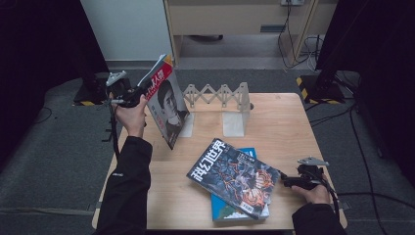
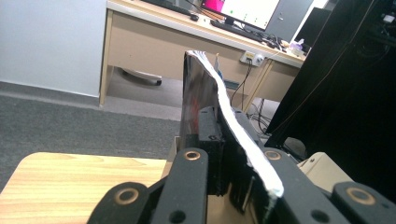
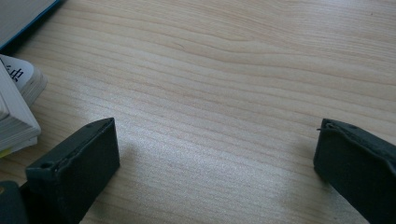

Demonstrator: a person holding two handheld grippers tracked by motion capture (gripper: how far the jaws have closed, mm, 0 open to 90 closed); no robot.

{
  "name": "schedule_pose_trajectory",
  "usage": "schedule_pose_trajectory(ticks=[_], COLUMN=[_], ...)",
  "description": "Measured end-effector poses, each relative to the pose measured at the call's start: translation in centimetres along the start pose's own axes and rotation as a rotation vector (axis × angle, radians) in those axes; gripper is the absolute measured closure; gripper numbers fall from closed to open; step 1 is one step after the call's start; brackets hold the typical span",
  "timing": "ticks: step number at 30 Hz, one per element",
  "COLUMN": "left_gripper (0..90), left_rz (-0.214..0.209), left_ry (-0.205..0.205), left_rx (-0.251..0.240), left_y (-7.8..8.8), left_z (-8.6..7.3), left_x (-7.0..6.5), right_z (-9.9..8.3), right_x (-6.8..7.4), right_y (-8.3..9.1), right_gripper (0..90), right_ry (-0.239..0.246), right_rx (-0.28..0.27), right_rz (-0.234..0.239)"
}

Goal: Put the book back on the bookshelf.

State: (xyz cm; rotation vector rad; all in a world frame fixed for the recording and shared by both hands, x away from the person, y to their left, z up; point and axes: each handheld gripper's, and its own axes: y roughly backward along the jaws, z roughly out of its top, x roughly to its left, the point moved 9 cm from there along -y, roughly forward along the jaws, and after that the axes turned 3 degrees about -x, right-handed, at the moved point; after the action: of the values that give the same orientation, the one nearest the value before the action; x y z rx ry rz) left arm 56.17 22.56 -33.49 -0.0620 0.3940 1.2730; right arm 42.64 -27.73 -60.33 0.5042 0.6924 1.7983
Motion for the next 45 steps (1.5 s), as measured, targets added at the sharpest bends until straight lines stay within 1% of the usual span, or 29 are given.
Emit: schedule_pose_trajectory(ticks=[3,7,9,11,13,16,17,19,20,23,24,25,28,31,32,34,35,37,38,40,41,42,43,44,45], left_gripper=[85.6,85.8,85.8,85.8,85.8,85.7,85.6,85.6,85.6,85.2,84.6,84.5,83.7,83.3,82.6,81.3,81.1,79.8,75.6,76.1,76.1,75.8,75.7,74.6,74.1], left_rz=[0.0,0.005,0.007,0.011,0.012,0.003,-0.002,-0.016,-0.017,-0.027,-0.033,-0.033,-0.051,-0.054,-0.053,-0.065,-0.064,-0.062,-0.057,-0.038,-0.046,-0.05,-0.035,-0.03,-0.025], left_ry=[-0.019,-0.053,-0.071,-0.08,-0.092,-0.094,-0.094,-0.095,-0.106,-0.115,-0.116,-0.116,-0.118,-0.136,-0.131,-0.12,-0.118,-0.113,-0.125,-0.148,-0.145,-0.149,-0.162,-0.161,-0.162], left_rx=[-0.004,-0.035,-0.039,-0.032,-0.015,0.011,0.005,0.008,0.013,0.021,0.041,0.041,0.075,0.126,0.143,0.162,0.163,0.183,0.199,0.235,0.266,0.281,0.297,0.324,0.34], left_y=[0.0,0.1,0.1,0.0,-0.1,0.0,0.1,0.4,0.6,1.1,1.5,1.5,2.2,2.7,2.9,3.2,3.3,3.4,3.4,3.3,3.1,2.9,2.6,2.3,2.0], left_z=[-0.2,0.0,0.0,-0.3,-0.7,-1.4,-1.5,-1.7,-1.8,-2.1,-2.3,-2.3,-2.9,-3.4,-3.5,-3.4,-3.2,-2.8,-2.6,-2.3,-2.4,-2.4,-2.5,-2.7,-2.9], left_x=[-0.1,-0.4,-0.6,-0.7,-0.6,-0.3,-0.3,-0.3,-0.3,-0.2,-0.2,-0.2,-0.2,-0.1,0.0,0.3,0.4,0.5,0.5,0.6,0.5,0.4,0.5,0.5,0.6], right_z=[0.0,0.0,0.0,0.0,0.0,0.0,0.0,0.0,0.0,0.0,0.0,0.0,0.0,0.0,0.0,0.0,0.0,0.0,0.0,0.0,0.0,0.0,0.0,0.0,0.0], right_x=[0.0,0.0,0.0,0.0,0.0,0.1,0.1,0.1,0.1,0.1,0.1,0.1,0.2,0.2,0.2,0.2,0.2,0.2,0.2,0.2,0.2,0.2,0.2,0.3,0.3], right_y=[0.0,0.0,0.0,0.0,0.0,0.0,0.0,0.0,0.0,0.0,0.0,0.0,0.0,0.0,0.0,0.0,0.0,0.0,0.0,0.0,0.0,0.0,0.0,0.0,0.0], right_gripper=[0.5,0.5,0.5,0.5,0.5,0.5,0.5,0.5,0.5,0.5,0.6,0.6,0.6,0.6,0.6,0.6,0.6,0.6,0.5,0.6,0.5,0.6,0.6,0.6,0.5], right_ry=[0.001,0.001,0.001,0.002,0.002,0.0,0.003,0.001,0.001,0.002,0.005,0.005,0.003,0.005,0.007,0.007,0.007,0.007,0.007,0.007,0.007,0.008,0.006,0.007,0.008], right_rx=[0.0,0.0,0.0,-0.002,0.0,0.0,-0.001,0.0,0.0,0.001,0.0,0.0,0.001,0.001,0.0,0.0,0.0,0.0,0.0,0.0,0.0,0.0,-0.002,-0.003,-0.002], right_rz=[0.001,0.002,0.001,0.001,0.002,0.003,0.003,0.004,0.004,0.004,0.004,0.004,0.006,0.007,0.007,0.008,0.008,0.008,0.008,0.008,0.008,0.009,0.008,0.008,0.009])
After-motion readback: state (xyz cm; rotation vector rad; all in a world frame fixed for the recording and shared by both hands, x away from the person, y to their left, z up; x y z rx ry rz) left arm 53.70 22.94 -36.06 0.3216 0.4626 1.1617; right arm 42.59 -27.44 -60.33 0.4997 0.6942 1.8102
